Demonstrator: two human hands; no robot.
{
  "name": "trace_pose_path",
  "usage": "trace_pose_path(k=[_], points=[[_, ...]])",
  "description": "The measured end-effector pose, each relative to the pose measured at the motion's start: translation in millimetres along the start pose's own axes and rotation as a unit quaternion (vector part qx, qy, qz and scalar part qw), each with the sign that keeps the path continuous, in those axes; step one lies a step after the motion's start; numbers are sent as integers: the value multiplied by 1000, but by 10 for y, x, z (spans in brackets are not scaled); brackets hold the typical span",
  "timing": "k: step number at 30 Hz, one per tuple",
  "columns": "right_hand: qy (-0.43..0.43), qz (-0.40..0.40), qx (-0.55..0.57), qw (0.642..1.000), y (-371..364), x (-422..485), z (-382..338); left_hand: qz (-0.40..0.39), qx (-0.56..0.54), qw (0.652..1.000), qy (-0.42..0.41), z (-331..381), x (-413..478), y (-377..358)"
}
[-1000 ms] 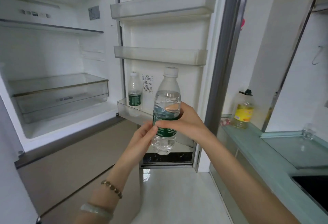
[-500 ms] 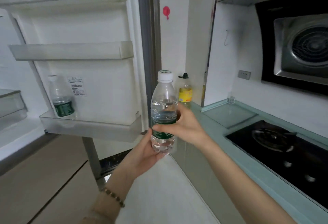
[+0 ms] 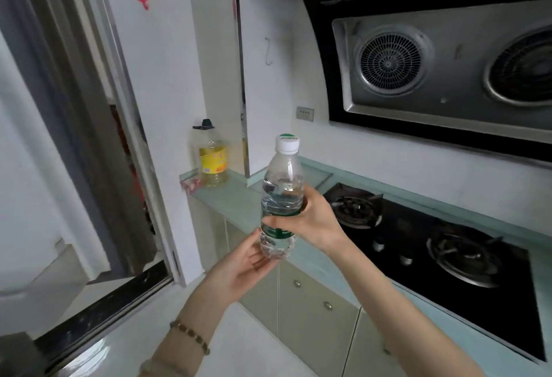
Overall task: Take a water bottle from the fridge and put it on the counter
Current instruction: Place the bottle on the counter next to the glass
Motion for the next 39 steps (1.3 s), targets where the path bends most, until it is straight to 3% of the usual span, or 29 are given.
trace_pose_path(k=[10,21,30,39], points=[[-9,11,-4,1000,349,1652,1135,61,-33,998,8,144,2094,-213],[-70,2,-3,998,38,3392,2182,103,-36,994,8,678,3992,-77],[-172,37,-1,984,-464,4826,3141,105,11,990,93,1270,5805,270],[-275,46,-28,960,-881,5786,4145,123,11,981,153,1236,7237,677]])
Point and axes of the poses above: each hand's wrist, its own x-axis towards the middle knuckle, its own y-axis out of the back of the hand, z = x × y, the point moved 7 cm from there along x, towards the middle knuckle, and after that the axes turned 12 degrees about -x, right-handed, at the moved point
